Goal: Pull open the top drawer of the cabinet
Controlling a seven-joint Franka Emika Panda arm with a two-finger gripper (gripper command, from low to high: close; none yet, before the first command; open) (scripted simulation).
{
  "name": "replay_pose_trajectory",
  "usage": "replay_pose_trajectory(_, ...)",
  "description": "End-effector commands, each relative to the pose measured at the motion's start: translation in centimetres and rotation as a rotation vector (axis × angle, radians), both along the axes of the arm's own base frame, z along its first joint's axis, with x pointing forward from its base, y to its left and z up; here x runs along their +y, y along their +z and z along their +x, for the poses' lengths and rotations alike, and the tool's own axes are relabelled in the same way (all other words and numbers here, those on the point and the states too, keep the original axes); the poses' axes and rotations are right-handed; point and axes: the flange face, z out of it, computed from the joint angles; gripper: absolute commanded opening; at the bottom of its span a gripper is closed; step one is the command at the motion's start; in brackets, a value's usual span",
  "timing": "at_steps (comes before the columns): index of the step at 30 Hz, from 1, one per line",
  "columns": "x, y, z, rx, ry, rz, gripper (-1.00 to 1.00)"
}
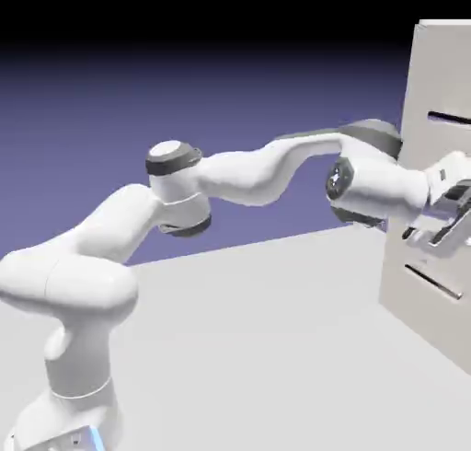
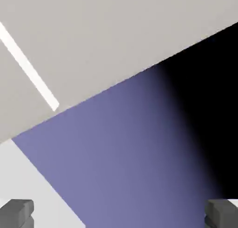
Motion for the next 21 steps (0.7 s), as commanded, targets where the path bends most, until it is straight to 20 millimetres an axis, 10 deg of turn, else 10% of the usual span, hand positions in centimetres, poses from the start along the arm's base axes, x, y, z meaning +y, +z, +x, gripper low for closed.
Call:
replay_pose_trajectory(1, 2.5, 1.2, 0.8, -0.024, 0.057, -0.066, 0.0)
replay_pose_trajectory(5, 12.2, 4.5, 3.1, -0.112, 0.262, -0.295, 0.0)
replay_pose_trajectory(13, 12.2, 4.5, 8.1, -0.112, 0.262, -0.295, 0.0)
replay_pose_trajectory(14, 12.2, 4.5, 8.1, -0.112, 0.262, -0.295, -1.0)
replay_pose_trajectory(21, 12.2, 4.5, 3.2, -0.112, 0.262, -0.295, -1.0)
